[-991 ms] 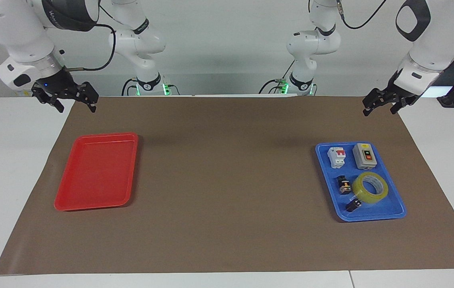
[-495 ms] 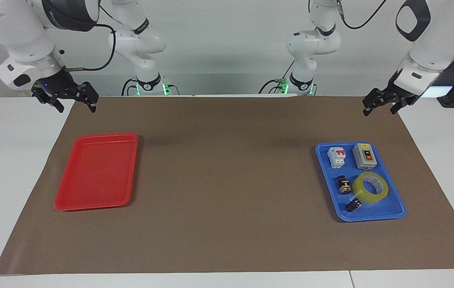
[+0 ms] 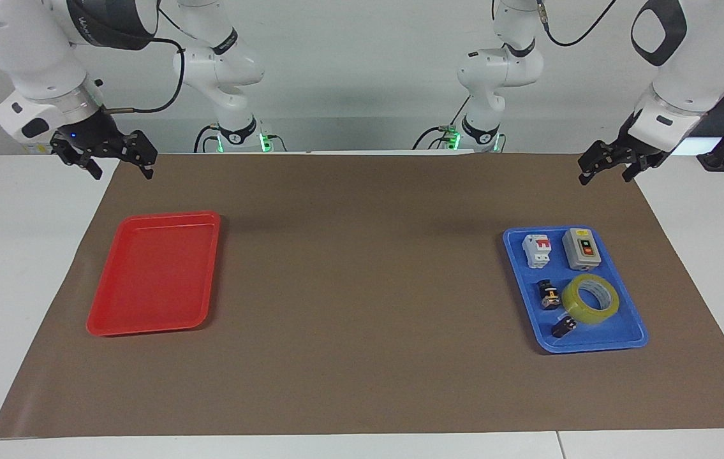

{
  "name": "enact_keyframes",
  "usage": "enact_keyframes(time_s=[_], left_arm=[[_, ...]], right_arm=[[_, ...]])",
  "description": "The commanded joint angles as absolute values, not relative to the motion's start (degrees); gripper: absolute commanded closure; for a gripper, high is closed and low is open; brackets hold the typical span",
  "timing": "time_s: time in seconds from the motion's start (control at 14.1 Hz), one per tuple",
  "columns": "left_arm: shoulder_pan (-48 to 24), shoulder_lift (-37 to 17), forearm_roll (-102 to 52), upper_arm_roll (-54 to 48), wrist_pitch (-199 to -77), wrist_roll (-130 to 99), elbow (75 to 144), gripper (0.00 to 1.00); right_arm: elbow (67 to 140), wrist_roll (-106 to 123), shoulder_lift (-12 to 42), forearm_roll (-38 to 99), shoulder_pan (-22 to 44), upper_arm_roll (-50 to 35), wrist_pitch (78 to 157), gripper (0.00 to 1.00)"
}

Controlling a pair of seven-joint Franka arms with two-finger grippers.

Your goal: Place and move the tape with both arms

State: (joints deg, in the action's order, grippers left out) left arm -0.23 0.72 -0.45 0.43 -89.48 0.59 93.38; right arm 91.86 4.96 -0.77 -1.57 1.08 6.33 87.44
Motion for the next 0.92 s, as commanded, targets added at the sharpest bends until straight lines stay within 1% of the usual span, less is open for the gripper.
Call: enact_keyframes(time_s=[0.0,0.28,0.42,0.64,0.78,0.85], left_arm=[[-0.44,1.85,-1.67,0.44,-89.3,1.41,94.31,0.0],[-0.53,1.93,-1.67,0.44,-89.99,1.32,94.92,0.0],[0.78,1.76,-1.49,0.53,-96.3,1.58,95.27,0.0],[3.51,0.88,-1.49,0.44,-102.89,2.2,98.77,0.0],[5.18,-1.48,-1.41,0.44,-109.14,3.07,101.33,0.0],[5.36,-4.02,-1.41,0.53,-110.73,4.38,100.99,0.0]], right_arm=[[91.93,5.63,-1.23,-1.05,0.7,5.98,87.19,0.0],[91.93,5.63,-1.23,-1.05,0.7,5.98,87.19,0.0],[91.93,5.63,-1.23,-1.05,0.7,5.98,87.19,0.0],[91.93,5.63,-1.23,-1.05,0.79,5.98,87.19,0.0],[91.93,5.63,-1.23,-1.05,0.79,5.98,87.19,0.0],[91.93,5.63,-1.23,-1.05,0.79,5.98,87.19,0.0]])
